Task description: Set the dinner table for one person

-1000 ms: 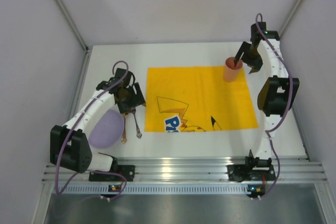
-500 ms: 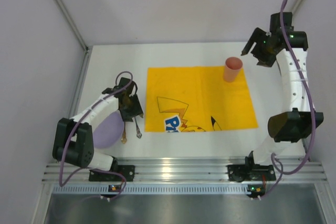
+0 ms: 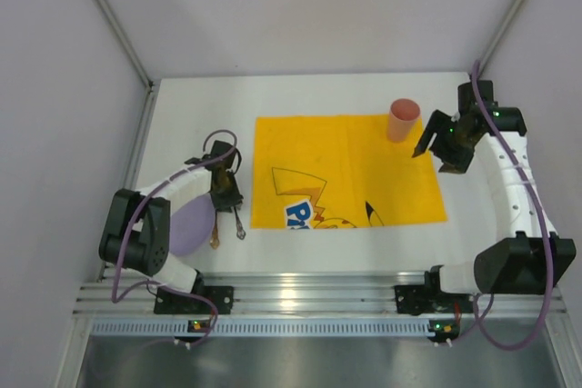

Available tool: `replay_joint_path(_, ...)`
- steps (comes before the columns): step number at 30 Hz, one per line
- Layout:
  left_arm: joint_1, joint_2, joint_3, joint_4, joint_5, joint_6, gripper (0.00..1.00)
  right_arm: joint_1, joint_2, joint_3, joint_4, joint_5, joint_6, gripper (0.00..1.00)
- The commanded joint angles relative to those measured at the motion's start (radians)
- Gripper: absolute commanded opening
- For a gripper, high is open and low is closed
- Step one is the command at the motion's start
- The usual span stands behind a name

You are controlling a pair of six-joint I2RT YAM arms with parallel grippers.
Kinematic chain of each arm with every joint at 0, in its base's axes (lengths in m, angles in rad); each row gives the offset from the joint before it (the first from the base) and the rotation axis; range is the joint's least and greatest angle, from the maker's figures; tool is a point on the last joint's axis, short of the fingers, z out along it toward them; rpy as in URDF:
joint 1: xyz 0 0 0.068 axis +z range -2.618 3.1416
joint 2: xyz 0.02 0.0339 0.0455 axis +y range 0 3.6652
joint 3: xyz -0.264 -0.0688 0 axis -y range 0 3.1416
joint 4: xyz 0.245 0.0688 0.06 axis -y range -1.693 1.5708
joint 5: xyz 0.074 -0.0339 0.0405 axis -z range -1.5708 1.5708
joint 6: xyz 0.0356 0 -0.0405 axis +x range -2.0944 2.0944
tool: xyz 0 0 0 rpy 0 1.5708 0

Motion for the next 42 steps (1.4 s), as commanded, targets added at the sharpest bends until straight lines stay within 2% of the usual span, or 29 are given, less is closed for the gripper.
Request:
replay_joint_path(1,0.005,0.055,0.014,0.088,-0.031,0.029,0.32,0.008,-0.083,-0.044,0.05,-0.011,-0.014,0.73)
replay_joint_path(4,0.006,0.119,0.022,0.106,-0.03,0.043,0.24,0.008,-0.096,-0.06,0.047,0.004,-0.025,0.73)
replay_joint_path(7,0.008,0.159,0.036,0.108,-0.033,0.056,0.02,0.008,-0.096,-0.061,0.044,0.004,-0.027,0.73)
replay_joint_path(8,0.009,0.159,0.042,0.102,-0.037,0.059,0.0,0.008,-0.097,-0.06,0.044,0.001,-0.025,0.73)
replay_joint_path(16,0.009,0.041,0.146,-0.022,-0.132,0.136,0.0,0.01,-0.102,-0.067,0.047,-0.015,-0.028,0.72)
replay_joint_path(21,0.006,0.03,0.285,-0.068,-0.076,0.161,0.0,0.008,-0.122,-0.119,0.064,-0.025,-0.027,0.71)
replay_joint_path(26,-0.021,0.124,0.411,-0.076,0.001,0.122,0.0,0.008,-0.139,-0.162,0.076,-0.032,-0.03,0.7)
replay_joint_path(34,-0.156,0.345,0.631,-0.076,0.015,0.121,0.0,0.008,-0.183,-0.21,0.078,-0.035,-0.038,0.7)
replay_joint_path(38,-0.19,0.415,0.675,-0.078,0.004,0.124,0.0,0.008,-0.203,-0.237,0.078,-0.035,-0.041,0.7)
replay_joint_path(42,-0.199,0.435,0.654,-0.073,-0.033,0.132,0.0,0.008,-0.218,-0.253,0.078,-0.035,-0.042,0.72)
